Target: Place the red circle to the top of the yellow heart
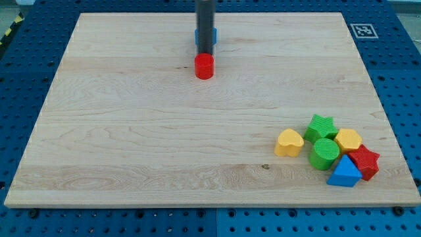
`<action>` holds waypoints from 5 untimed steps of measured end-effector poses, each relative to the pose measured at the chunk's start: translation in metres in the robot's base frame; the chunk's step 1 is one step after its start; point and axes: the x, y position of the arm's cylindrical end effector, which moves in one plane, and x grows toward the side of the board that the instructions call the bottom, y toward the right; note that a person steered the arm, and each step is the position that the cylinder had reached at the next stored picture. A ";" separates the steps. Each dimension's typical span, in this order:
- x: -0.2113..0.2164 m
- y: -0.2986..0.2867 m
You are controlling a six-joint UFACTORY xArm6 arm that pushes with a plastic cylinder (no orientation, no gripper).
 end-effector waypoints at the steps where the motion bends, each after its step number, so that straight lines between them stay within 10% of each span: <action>1: 0.011 -0.005; 5: 0.095 0.060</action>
